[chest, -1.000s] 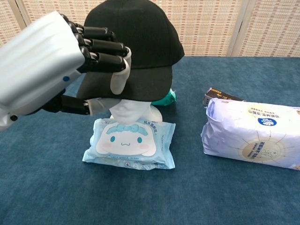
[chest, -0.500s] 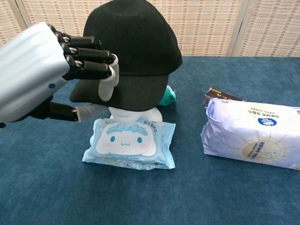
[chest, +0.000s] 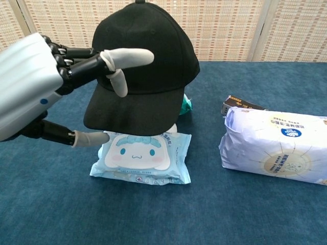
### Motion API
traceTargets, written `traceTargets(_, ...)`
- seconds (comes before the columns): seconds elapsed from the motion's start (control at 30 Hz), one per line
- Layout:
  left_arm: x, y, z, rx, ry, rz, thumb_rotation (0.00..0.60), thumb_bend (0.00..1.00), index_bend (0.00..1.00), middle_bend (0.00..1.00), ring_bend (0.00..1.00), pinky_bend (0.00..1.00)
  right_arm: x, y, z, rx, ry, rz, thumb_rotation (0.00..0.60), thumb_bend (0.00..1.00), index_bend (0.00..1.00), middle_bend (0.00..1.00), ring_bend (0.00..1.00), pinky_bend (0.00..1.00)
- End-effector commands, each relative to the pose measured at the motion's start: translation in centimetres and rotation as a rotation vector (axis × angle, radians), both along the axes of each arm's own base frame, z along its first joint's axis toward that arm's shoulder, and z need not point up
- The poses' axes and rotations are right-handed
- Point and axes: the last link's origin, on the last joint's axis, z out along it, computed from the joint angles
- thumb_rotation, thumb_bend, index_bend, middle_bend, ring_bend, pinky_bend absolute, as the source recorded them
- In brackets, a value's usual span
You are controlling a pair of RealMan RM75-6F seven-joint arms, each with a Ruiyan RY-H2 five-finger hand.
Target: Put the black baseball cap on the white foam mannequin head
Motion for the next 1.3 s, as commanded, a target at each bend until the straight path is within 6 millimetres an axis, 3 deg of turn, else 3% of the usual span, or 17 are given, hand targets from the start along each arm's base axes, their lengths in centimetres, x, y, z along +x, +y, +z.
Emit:
traceTargets(0.03,-0.3,-0.2,0.0,-0.002,0.002,0.011,0.600,0.03,0.07,0.41,0.42,0.70,0.0,0.0,0.0,0.000,0.000,0.000,0.600,0.00,0.36,0.40,0.30,0.33)
traceTargets(0.27,-1.4,-0.6,-0.1,-0.009,0.032,0.065,0.600,0.00,0.04,0.31,0.37,0.69,0.0,0.0,0.0,0.002,0.002,0.000,0.600,0.00,0.36,0.40,0.30,0.33)
traceTargets(0.57,-2.9,-1.3,0.3,-0.018,0.055,0.148,0.600,0.00,0.00,0.19,0.28,0.61,0.0,0.0,-0.1,0.004,0.004,-0.002,0.600,0.00,0.36,0.40,0.30,0.33)
traceTargets(1.3,-8.9,-2.6,2.9,0.067,-0.002,0.367,0.600,0.00,0.00,0.18,0.26,0.60,0.1,-0.1,-0.4,0.010,0.013,-0.005,0.600,0.00,0.36,0.40,0.30,0.33)
